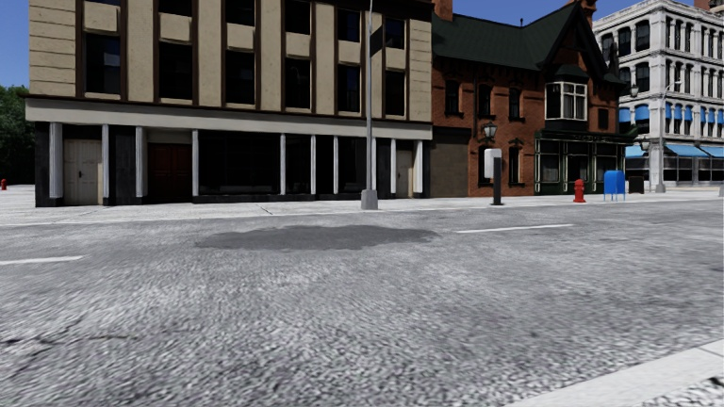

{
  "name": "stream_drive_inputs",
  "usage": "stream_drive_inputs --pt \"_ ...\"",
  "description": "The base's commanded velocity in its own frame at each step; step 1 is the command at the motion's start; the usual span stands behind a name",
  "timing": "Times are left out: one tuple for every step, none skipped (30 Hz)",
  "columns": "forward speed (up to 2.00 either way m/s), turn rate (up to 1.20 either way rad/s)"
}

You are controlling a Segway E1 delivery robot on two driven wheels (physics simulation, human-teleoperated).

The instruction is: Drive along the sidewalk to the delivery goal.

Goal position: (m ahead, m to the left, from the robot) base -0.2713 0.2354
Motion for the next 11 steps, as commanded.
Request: stream_drive_inputs --pt "0.00 0.00" --pt "0.00 0.00" --pt "0.00 0.00" --pt "0.00 0.00" --pt "0.00 0.00" --pt "0.00 0.00" --pt "0.00 0.00" --pt "0.00 0.00" --pt "0.00 0.00" --pt "0.00 0.00" --pt "0.00 0.00"
